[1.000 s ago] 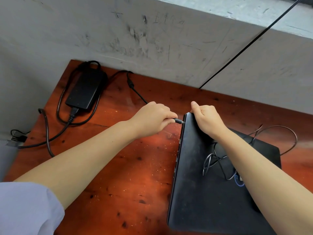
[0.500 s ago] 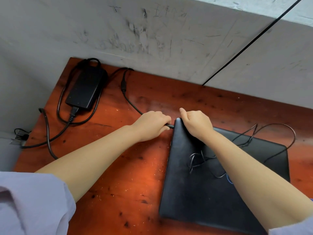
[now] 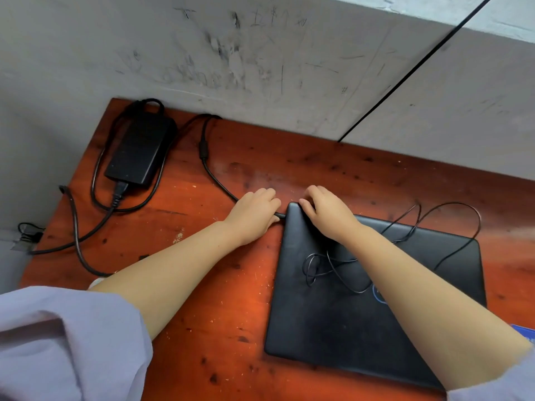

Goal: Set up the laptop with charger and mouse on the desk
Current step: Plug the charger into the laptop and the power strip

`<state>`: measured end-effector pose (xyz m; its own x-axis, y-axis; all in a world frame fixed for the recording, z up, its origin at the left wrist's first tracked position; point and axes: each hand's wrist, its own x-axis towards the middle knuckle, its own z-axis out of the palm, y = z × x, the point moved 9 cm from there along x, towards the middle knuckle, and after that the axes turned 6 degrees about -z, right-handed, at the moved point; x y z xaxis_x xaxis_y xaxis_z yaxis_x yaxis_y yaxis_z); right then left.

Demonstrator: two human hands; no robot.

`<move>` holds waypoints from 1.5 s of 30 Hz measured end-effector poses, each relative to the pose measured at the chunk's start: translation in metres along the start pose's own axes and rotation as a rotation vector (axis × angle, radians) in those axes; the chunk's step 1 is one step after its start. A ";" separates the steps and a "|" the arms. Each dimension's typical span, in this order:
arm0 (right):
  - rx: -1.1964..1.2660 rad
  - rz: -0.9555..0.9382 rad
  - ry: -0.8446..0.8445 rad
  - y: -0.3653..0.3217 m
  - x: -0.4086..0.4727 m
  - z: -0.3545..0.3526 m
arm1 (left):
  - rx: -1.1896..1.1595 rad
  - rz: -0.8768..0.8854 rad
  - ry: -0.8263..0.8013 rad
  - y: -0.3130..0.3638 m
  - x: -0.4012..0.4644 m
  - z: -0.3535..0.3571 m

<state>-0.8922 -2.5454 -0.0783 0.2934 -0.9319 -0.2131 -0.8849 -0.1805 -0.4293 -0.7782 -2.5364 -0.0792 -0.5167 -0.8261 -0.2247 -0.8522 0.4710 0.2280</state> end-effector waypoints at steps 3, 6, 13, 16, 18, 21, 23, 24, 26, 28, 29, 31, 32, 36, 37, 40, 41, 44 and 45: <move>-0.076 0.021 -0.037 -0.007 -0.009 -0.003 | -0.008 -0.108 0.007 -0.001 -0.009 -0.004; -0.157 0.032 -0.037 -0.018 -0.019 -0.006 | -0.055 -0.170 0.074 0.002 -0.034 -0.012; -0.123 -0.262 0.114 -0.108 -0.037 -0.005 | -0.151 -0.326 0.196 -0.015 -0.149 -0.005; -0.113 -0.405 0.045 -0.162 -0.039 0.025 | -0.173 -0.494 0.272 -0.043 -0.195 -0.006; -0.134 -0.461 0.000 -0.195 -0.038 0.046 | -0.197 -0.603 0.324 -0.064 -0.224 -0.007; -0.134 -0.526 -0.021 -0.241 -0.037 0.070 | -0.213 -0.782 0.398 -0.099 -0.265 -0.005; -0.140 -0.556 -0.041 -0.267 -0.032 0.082 | -0.164 -0.894 0.412 -0.122 -0.285 -0.004; -0.140 -0.565 -0.063 -0.278 -0.030 0.088 | -0.135 -0.949 0.397 -0.133 -0.293 -0.001; -0.162 -0.591 -0.116 -0.298 -0.025 0.103 | -0.102 -1.041 0.312 -0.153 -0.305 0.011; -0.281 -0.629 -0.150 -0.314 -0.021 0.119 | -0.097 -1.077 0.220 -0.166 -0.311 0.025; -0.362 -0.635 -0.158 -0.318 -0.019 0.127 | -0.102 -1.080 0.196 -0.169 -0.312 0.031; -0.479 -0.602 -0.171 -0.322 -0.013 0.136 | -0.121 -1.076 0.192 -0.173 -0.316 0.039; -0.496 -0.568 -0.181 -0.322 -0.009 0.138 | -0.127 -1.073 0.201 -0.173 -0.318 0.042; -0.455 -0.451 -0.243 -0.317 0.004 0.132 | -0.137 -1.089 0.226 -0.176 -0.326 0.048; -0.409 -0.425 -0.256 -0.316 0.007 0.127 | -0.142 -1.098 0.232 -0.176 -0.329 0.050; -0.126 -0.367 -0.258 -0.319 0.017 0.103 | -0.166 -1.125 0.285 -0.174 -0.335 0.052; -0.019 -0.355 -0.265 -0.322 0.019 0.097 | -0.179 -1.136 0.307 -0.173 -0.337 0.053; 0.225 -0.370 -0.346 -0.337 0.010 0.094 | -0.211 -1.148 0.348 -0.171 -0.339 0.052; 0.251 -0.390 -0.378 -0.341 0.004 0.097 | -0.220 -1.147 0.355 -0.172 -0.340 0.052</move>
<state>-0.5544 -2.4570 -0.0181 0.7286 -0.6269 -0.2758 -0.5870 -0.3641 -0.7231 -0.4603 -2.3205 -0.0914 0.6063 -0.7832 -0.1378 -0.7494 -0.6207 0.2304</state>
